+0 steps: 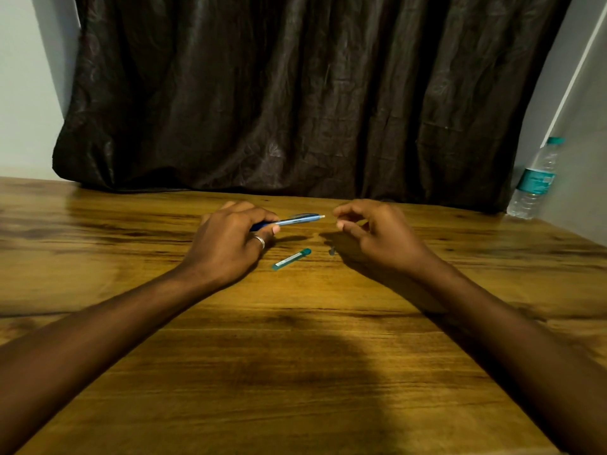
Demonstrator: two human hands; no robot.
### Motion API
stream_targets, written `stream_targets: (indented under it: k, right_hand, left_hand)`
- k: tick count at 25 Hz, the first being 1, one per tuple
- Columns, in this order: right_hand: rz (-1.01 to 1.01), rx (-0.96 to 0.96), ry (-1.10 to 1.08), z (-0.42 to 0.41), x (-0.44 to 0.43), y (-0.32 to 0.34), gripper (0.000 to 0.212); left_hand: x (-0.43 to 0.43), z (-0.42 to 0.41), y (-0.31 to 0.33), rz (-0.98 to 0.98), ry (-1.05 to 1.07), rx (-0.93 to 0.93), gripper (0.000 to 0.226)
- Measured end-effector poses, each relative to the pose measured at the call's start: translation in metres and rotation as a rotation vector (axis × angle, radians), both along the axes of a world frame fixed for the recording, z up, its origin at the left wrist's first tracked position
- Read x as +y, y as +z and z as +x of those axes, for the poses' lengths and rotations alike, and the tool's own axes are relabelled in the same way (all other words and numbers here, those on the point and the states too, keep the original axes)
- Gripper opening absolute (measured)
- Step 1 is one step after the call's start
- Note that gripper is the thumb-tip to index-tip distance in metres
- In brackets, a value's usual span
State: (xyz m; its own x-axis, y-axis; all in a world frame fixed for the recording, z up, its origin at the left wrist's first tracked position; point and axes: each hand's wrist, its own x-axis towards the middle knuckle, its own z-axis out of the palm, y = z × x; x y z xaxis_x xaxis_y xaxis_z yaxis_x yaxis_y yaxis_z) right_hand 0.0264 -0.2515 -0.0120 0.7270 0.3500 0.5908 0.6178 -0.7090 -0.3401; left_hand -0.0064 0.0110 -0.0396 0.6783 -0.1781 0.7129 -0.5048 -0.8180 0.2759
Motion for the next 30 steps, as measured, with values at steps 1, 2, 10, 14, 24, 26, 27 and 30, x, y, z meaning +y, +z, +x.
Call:
stream_targets:
  k: [1,2,10,14,24,26,27,30]
  right_hand:
    - [0.015,-0.012,0.002,-0.001,0.002,-0.001,0.025]
    - [0.020,-0.024,0.009,-0.002,0.003,-0.001,0.023]
    - [0.032,-0.061,0.047,-0.006,0.010,0.000,0.011]
    - [0.008,-0.073,0.051,-0.007,0.011,0.000,0.010]
    - [-0.246,-0.078,-0.012,0.003,-0.011,0.005,0.009]
    - [-0.380,-0.061,-0.012,0.004,-0.014,0.007,0.010]
    - [-0.437,-0.044,-0.013,0.003,-0.014,0.008,0.010]
    - [-0.556,-0.025,-0.022,0.005,-0.014,0.006,0.005]
  left_hand:
    - [0.000,0.000,0.000,-0.002,-0.012,-0.002,0.024]
    - [0.000,-0.001,0.000,-0.003,-0.023,-0.003,0.023]
    - [0.000,-0.001,0.000,0.014,-0.050,-0.005,0.025]
    - [0.001,0.000,0.000,0.029,-0.046,-0.013,0.025]
    - [0.002,0.001,0.000,0.019,0.009,-0.021,0.023]
    - [0.003,0.001,0.000,0.014,0.015,-0.023,0.023]
    - [0.003,0.002,0.000,0.013,0.019,-0.018,0.024]
    - [0.003,0.002,-0.001,0.018,0.026,-0.008,0.025]
